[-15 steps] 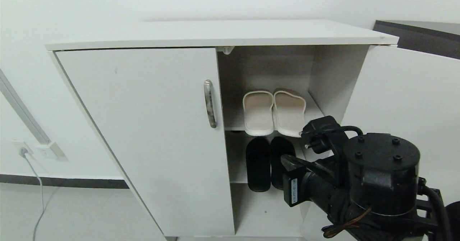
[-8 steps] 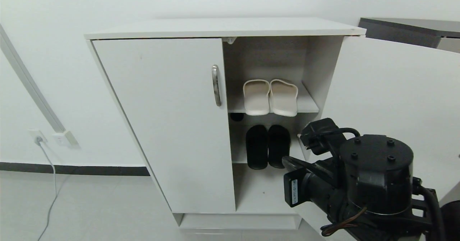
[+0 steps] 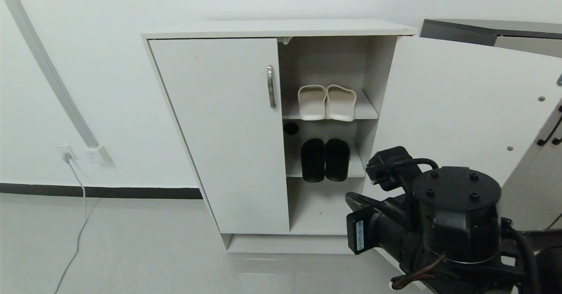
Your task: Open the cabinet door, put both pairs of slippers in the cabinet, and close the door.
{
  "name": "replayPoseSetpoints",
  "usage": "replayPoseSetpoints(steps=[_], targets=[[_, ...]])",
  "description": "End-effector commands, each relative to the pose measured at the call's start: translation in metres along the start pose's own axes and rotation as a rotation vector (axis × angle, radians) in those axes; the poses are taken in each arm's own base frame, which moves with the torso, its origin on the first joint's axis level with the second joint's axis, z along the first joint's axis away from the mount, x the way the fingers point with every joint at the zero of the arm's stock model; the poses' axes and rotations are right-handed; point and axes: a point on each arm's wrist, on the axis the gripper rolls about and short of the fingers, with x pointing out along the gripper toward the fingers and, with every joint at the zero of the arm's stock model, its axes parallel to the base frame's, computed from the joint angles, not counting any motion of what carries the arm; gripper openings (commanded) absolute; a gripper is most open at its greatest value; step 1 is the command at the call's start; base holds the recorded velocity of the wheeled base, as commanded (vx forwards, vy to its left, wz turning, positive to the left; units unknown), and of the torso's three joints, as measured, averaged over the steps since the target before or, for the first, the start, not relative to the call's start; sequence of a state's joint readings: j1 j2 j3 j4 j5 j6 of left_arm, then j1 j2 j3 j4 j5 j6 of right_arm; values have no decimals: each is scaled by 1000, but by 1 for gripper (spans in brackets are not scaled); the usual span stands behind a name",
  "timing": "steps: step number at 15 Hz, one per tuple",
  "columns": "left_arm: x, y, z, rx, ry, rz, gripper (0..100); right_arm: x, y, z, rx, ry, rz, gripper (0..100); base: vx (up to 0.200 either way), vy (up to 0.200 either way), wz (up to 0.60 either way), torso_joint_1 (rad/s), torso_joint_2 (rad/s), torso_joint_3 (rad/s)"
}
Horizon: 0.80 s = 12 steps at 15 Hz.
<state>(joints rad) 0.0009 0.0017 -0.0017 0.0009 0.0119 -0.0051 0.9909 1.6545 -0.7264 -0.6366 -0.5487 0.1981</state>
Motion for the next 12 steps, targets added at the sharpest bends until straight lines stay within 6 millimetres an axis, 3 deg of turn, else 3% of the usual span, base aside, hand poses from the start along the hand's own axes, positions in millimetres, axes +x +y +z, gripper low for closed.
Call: replayPoseSetpoints(steps=[1, 3, 12], targets=[[0, 0, 0, -1, 1, 1, 0, 2, 0, -3, -5, 9, -4, 0, -200, 0, 0, 7, 7, 2], [0, 0, 0, 1, 1, 3, 0, 5, 0, -5, -9, 17, -8, 0, -200, 0, 0, 2, 5, 2], [0, 0, 0, 1, 1, 3, 0, 12, -3, -16, -27, 55, -24, 0, 0, 0, 0, 0, 0, 0]])
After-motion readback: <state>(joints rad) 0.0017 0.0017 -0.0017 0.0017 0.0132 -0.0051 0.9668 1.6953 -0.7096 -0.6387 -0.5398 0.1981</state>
